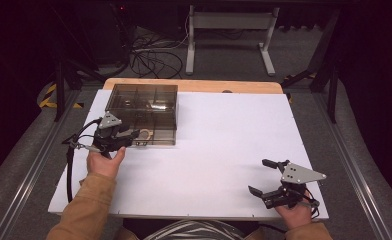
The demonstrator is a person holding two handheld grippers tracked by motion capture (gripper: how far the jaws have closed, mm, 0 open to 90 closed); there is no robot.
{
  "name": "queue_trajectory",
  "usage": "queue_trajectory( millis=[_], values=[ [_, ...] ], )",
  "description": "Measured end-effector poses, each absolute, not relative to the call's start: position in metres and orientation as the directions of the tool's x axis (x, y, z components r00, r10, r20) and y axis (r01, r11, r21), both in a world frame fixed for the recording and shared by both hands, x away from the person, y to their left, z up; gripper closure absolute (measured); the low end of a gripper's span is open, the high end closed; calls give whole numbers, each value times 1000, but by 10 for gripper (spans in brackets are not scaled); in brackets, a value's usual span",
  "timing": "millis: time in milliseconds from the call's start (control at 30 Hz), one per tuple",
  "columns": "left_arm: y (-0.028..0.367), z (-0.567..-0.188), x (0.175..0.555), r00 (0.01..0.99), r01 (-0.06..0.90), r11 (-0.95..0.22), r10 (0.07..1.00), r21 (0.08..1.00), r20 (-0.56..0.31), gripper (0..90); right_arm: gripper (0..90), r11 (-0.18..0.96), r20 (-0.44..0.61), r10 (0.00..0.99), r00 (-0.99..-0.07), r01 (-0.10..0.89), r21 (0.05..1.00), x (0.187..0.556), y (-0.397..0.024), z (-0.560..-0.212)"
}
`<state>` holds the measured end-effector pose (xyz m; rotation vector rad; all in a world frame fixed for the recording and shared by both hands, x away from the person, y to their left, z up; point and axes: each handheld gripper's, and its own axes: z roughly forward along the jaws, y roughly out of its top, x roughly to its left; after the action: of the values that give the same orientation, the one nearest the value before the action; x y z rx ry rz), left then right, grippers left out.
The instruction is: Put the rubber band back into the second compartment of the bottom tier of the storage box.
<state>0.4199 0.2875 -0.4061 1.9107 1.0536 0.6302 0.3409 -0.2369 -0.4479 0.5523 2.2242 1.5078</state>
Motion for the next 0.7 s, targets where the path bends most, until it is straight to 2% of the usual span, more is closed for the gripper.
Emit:
queue_trajectory(
  millis=[200, 367, 533, 700],
  values=[
    [289, -397, 406, 548, 399, -271, 836, 876, 9, 419, 36, 341, -102, 527, -844, 99, 935, 341, -237, -448],
    [287, -392, 398, 568, 374, -275, 823, 885, 16, 384, 35, 340, -100, 527, -844, 101, 935, 341, -237, -448],
    [285, -388, 390, 592, 376, -262, 806, 889, -13, 360, 35, 340, -100, 527, -844, 101, 935, 341, -237, -448],
    [284, -386, 380, 624, 353, -250, 781, 902, -28, 300, 35, 338, -99, 526, -844, 102, 936, 341, -237, -448]
  ],
)
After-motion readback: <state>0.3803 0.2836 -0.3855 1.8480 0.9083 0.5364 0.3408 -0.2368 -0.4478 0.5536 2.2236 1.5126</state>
